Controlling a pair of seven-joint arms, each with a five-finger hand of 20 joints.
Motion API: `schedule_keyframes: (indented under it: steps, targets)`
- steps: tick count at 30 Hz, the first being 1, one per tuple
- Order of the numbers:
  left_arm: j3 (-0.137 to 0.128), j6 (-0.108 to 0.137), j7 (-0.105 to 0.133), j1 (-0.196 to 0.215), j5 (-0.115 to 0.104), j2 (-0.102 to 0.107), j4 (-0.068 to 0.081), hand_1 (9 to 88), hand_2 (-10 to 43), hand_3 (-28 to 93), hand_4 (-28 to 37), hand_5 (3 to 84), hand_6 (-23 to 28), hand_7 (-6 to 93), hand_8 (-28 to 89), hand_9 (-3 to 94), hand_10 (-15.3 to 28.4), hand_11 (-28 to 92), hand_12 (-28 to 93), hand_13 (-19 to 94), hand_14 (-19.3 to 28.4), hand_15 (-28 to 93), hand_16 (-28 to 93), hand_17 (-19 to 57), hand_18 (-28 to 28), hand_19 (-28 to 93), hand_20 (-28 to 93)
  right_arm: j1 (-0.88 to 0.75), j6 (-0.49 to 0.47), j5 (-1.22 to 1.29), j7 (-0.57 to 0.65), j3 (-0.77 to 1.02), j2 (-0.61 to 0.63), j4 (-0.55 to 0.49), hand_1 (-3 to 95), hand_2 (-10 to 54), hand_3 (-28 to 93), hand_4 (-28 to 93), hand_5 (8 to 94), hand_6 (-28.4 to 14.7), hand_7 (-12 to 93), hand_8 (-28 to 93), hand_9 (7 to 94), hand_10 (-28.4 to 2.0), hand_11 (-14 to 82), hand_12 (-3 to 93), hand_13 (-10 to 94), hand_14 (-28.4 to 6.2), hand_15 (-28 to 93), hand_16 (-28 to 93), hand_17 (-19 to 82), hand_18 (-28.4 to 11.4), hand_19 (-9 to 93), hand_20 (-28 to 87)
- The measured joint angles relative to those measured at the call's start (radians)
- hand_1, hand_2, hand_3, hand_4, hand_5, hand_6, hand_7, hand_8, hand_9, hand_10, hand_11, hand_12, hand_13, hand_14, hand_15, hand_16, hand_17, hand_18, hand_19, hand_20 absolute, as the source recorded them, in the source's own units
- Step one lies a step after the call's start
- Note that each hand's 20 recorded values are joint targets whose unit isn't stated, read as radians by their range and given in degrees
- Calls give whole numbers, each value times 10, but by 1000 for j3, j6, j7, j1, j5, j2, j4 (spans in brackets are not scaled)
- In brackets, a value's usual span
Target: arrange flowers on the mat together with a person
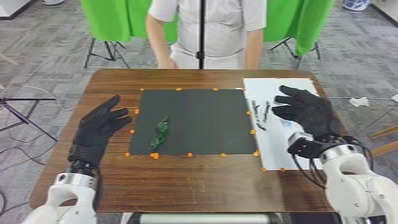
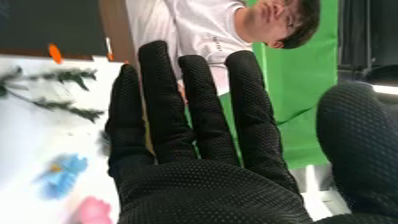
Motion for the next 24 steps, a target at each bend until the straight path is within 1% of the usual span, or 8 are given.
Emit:
schedule_keyframes:
  steps: [5,8,10,13,15,18,21,24]
  targets:
    - [0,6,8,4,-1,5,-1,268,76,768,-246,403,79,117,-84,402,199,279,94,307,281,555,-95,-55,272,566,221,-21,7,-204,57,46,46,-38,204,53,843,-229,502,-19,195,-129,531,-163,203,142,491,-177,547,113,191,-244,730,204]
    - [4,14,15,5,-3,14,-1,268,77,767,-246,403,79,117,-84,402,200,281,96,307,281,555,-95,-55,272,565,220,-45,27,-280,84,79,82,-54,216,38,841,-225,506,-22,198,-131,539,-160,216,143,511,-173,573,108,221,-238,769,214]
    - [8,17,21,4,-5,22,-1,268,77,767,-246,403,79,117,-84,402,200,280,95,307,281,556,-95,-55,272,566,220,-58,70,-294,114,85,108,-63,219,38,836,-225,508,-24,198,-131,542,-158,218,142,516,-172,581,106,233,-234,783,216]
    - [16,21,35,2,-10,34,-1,268,77,767,-245,403,79,117,-84,402,200,281,95,306,281,555,-95,-55,272,566,220,-60,145,-307,192,76,144,-74,220,39,830,-221,512,-26,198,-131,546,-156,221,141,521,-173,589,102,241,-233,797,215]
    - [17,24,45,1,-15,42,0,267,77,768,-245,403,79,117,-84,402,200,281,95,306,281,555,-95,-56,272,566,220,-60,147,-314,235,84,157,-80,221,40,827,-218,515,-27,198,-130,550,-157,222,140,527,-171,596,101,253,-227,805,212]
    - [17,29,57,1,-21,51,0,267,77,768,-244,403,79,117,-84,402,199,281,95,307,280,555,-95,-56,271,566,220,-79,126,-331,261,133,166,-92,230,35,822,-215,520,-28,196,-130,558,-157,227,141,542,-169,610,101,270,-222,827,210]
    - [14,32,65,3,-24,56,0,267,76,768,-244,403,79,117,-84,402,200,282,95,307,281,555,-95,-56,271,566,220,-126,109,-362,286,199,180,-105,245,25,817,-212,522,-29,193,-128,574,-159,238,145,558,-164,629,104,285,-219,844,203]
    - [7,34,72,10,-25,58,0,267,76,770,-245,403,79,117,-84,402,200,283,95,307,280,555,-95,-55,271,566,220,-173,100,-432,358,233,202,-113,266,14,811,-208,528,-30,192,-126,588,-158,261,152,574,-157,646,108,303,-216,862,191]
